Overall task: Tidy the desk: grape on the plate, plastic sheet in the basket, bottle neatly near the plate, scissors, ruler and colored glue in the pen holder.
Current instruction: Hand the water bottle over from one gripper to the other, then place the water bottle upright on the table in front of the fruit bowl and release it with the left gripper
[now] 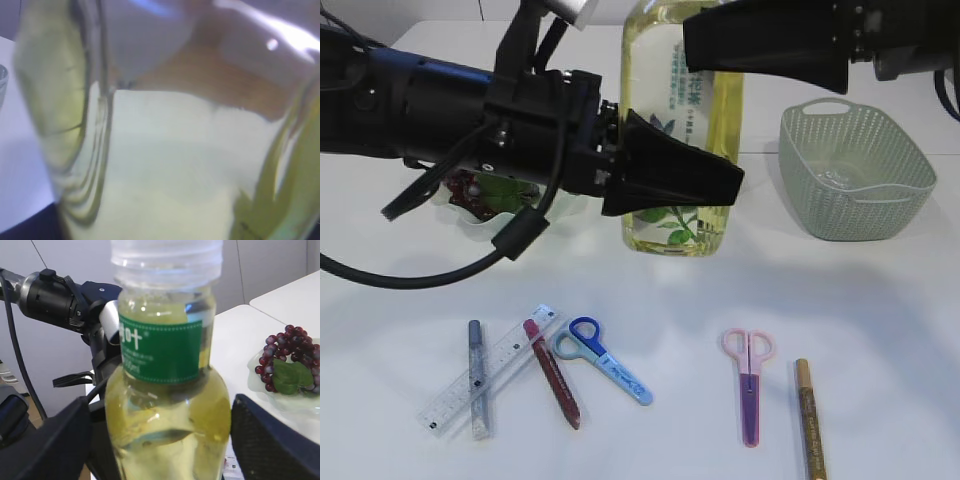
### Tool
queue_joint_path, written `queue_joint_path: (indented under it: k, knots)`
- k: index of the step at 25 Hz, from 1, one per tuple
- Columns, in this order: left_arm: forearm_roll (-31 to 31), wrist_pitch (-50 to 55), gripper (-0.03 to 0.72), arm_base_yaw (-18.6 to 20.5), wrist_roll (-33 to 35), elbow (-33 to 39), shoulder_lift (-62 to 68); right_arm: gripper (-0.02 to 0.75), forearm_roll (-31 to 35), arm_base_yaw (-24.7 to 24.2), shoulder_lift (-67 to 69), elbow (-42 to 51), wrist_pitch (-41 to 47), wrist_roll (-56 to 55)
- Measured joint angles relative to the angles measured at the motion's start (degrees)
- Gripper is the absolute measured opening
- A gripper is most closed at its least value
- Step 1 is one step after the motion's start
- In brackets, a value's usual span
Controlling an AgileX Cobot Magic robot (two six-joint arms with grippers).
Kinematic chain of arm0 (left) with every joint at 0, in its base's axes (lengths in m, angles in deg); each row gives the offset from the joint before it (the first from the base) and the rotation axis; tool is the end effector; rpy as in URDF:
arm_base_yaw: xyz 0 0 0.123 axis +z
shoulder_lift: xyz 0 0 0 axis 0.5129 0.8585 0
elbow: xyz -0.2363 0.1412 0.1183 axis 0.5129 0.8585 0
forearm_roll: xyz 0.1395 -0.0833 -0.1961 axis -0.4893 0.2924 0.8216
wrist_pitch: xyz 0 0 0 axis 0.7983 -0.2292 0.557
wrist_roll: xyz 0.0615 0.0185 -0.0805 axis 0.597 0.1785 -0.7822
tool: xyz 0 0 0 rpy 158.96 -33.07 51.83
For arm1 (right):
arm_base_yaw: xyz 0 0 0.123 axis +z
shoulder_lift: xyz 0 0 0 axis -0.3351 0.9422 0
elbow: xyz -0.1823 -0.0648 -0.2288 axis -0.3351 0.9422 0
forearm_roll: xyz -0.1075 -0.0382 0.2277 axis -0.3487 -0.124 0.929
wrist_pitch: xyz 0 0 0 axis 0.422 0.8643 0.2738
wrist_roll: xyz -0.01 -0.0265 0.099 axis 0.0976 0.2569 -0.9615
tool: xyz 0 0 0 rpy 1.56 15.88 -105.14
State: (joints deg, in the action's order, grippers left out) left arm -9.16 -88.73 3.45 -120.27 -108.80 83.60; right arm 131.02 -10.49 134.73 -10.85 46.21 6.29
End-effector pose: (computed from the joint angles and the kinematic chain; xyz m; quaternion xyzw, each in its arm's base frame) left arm 0.2816 -0.2468 0.2804 0.4250 0.6492 -0.5290 0.3437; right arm 0.2524 0.1325 0.3689 -0.3937 0.6663 0.4291 0.4657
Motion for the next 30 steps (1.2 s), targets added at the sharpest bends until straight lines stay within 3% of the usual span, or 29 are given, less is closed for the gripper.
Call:
queue_joint_path:
  k: [6,9,13,17,22,24,27,30]
  knots:
    - [1.0,2.4,0.441,6.2,-0.5,0.0,0.2,0.65,-3.3,0.1,-0.7,0.0,0.2,-2.6]
    - [1.5,3.2,0.441,9.5,-0.7,0.0,0.2,0.643,-10.4,0.1,-0.8,0.0,-3.6,-10.1]
    - [1.5,3.0,0.441,13.2,-0.7,0.0,0.2,0.614,-25.8,0.1,-0.8,0.0,-6.2,-25.7]
    - [1.4,3.1,0.441,16.2,1.1,0.0,0.2,0.582,-45.0,0.1,-1.5,0.0,-8.5,-48.4]
    - [0.3,7.1,0.441,16.8,6.6,0.0,0.2,0.557,-71.1,0.1,-2.0,0.0,-7.5,-75.6]
    - [0.0,10.6,0.441,16.8,8.6,0.0,0.2,0.552,-78.7,0.1,-2.0,0.0,-6.2,-81.9]
    - [0.1,13.6,0.441,16.8,13.9,0.0,0.4,0.551,-85.1,0.1,-2.0,0.0,-5.4,-87.2]
    - [2.8,13.5,0.441,16.8,18.8,0.0,2.3,0.55,-86.4,0.1,-2.1,0.0,-5.3,-88.8]
